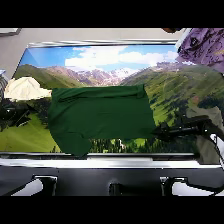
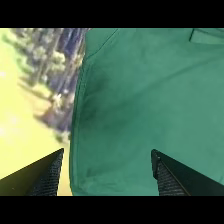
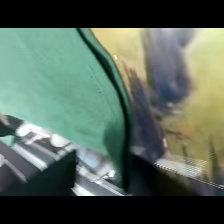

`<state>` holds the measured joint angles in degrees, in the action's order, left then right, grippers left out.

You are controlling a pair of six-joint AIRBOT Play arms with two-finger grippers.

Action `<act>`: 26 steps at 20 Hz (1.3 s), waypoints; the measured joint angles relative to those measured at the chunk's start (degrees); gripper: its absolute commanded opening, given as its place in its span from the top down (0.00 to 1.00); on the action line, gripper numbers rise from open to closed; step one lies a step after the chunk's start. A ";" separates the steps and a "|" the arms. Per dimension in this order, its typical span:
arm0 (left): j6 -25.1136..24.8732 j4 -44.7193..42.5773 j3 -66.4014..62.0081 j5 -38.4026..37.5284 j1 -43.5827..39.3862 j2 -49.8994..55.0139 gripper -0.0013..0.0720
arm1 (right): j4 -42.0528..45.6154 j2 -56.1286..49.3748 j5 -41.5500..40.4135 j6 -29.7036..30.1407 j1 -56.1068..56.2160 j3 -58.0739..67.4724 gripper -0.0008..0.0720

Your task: Fold the clothes and pants, and hang the long-sleeved shirts on hangers.

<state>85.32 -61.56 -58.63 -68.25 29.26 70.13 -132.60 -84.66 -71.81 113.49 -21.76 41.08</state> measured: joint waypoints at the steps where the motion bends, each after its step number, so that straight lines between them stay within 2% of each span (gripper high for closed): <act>1: 0.39 0.09 0.07 -0.20 0.07 0.00 0.14 | 0.31 -0.04 0.66 -0.02 0.48 -0.17 0.92; 2: 0.39 0.13 0.20 -0.37 0.33 0.00 0.14 | 0.37 -0.04 1.27 -0.15 0.83 -0.31 0.95; 5: -2.01 2.23 2.03 -0.61 2.27 0.00 0.14 | 0.26 0.24 2.25 -0.39 1.40 -0.48 0.95; 10: -12.13 10.14 10.19 -0.46 7.45 0.52 0.14 | 0.26 1.49 4.26 -0.55 1.68 -0.57 0.95; 16: -20.13 14.38 19.58 1.81 9.27 1.64 0.14 | 1.64 4.42 4.61 -0.59 1.66 -0.63 0.95; 20: -23.37 16.35 23.37 1.79 9.46 1.99 0.14 | 0.90 5.22 3.41 -1.49 1.68 -0.63 0.95; 26: -25.70 18.36 26.47 0.79 9.05 2.08 0.14 | 0.50 5.46 2.91 -1.70 1.68 -0.63 0.95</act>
<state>59.61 -43.20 -32.16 -67.46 38.30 72.20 -132.09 -79.20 -68.90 111.79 -20.08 40.45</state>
